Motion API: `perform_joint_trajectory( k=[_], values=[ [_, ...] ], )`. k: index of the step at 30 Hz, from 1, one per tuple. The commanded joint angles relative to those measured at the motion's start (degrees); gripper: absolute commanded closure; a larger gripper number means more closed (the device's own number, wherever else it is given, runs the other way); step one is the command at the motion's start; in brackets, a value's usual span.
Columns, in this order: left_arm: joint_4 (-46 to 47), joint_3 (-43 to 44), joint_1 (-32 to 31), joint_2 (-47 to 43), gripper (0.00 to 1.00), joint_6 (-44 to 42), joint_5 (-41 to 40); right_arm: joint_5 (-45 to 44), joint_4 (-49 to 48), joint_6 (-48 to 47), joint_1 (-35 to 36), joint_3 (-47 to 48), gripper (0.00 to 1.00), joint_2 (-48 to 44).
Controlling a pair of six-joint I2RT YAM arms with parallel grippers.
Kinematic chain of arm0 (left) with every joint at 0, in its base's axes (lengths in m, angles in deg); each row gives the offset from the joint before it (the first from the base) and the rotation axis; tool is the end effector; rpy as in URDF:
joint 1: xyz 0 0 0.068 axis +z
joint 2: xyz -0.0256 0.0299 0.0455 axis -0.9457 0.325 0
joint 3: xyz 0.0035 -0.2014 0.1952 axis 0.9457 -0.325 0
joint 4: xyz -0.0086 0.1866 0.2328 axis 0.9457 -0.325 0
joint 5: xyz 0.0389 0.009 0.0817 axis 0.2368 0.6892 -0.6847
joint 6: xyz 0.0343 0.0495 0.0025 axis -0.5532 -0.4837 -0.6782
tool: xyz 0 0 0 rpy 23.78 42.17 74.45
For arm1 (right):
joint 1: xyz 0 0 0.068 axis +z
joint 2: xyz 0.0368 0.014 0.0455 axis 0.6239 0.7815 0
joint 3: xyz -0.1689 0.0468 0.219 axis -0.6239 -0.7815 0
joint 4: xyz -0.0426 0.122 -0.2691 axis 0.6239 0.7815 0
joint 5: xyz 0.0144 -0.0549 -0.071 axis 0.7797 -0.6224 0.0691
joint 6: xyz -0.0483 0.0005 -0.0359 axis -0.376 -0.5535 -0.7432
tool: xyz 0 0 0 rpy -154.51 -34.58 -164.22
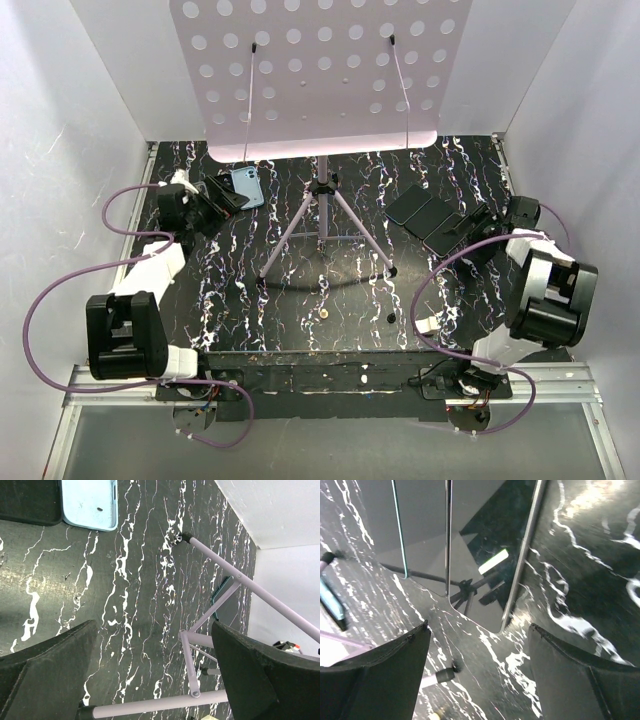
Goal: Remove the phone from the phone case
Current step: Place the phone at the center of the board, then reset both arms
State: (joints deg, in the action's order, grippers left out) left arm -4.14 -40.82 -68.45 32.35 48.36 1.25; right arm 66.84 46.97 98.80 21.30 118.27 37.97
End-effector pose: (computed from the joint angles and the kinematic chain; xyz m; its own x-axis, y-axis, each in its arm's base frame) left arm 0.3372 -0.0020 0.2224 -0.5626 -0.6856 -0.4620 -0.1596 0.6384 -0.7530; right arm 0.3339 -0.0844 0.1412 -0.6090 0.7321 -0.3051 0.4546 0.6374 0.6221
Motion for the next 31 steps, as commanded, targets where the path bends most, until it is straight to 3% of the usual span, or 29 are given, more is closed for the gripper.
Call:
perform_joint_trajectory(
  k=[1, 4, 11, 17, 22, 25, 31],
  values=[
    [1.4, -0.7, -1.5, 0.0, 0.02, -0.8, -0.4, -14.4, 14.5, -6.7, 0.5, 1.9, 0.15, -8.8],
    [1.3, -0.8, -3.8, 0.4, 0.02, -1.8, -1.3, -17.1, 16.7, -6.2, 2.7, -2.2, 0.14, -16.4],
    [-3.7, -0.4, -10.5, -2.7, 0.02, -7.8, -8.0, -22.6, 23.2, -1.8, 19.1, -10.5, 0.12, -37.6],
    [-9.3, -11.7, -11.6, -22.4, 0.02, -8.7, -13.8, -24.6, 33.8, 3.2, 29.9, -9.2, 0.11, -57.2],
    [-11.5, -14.9, -12.7, -41.0, 0.02, -8.6, -13.5, -19.5, 33.7, -0.4, 31.0, -8.6, 0.11, -71.2],
    [-17.4, -10.7, -15.1, -43.1, 0.02, -10.6, -15.2, -15.1, 30.7, -0.1, 31.0, -11.3, 0.1, -77.1],
    [-12.7, -15.4, -17.4, -52.4, 0.02, -6.9, -19.2, -15.5, 30.8, 1.5, 30.8, -13.0, 0.1, -85.8]
  ],
)
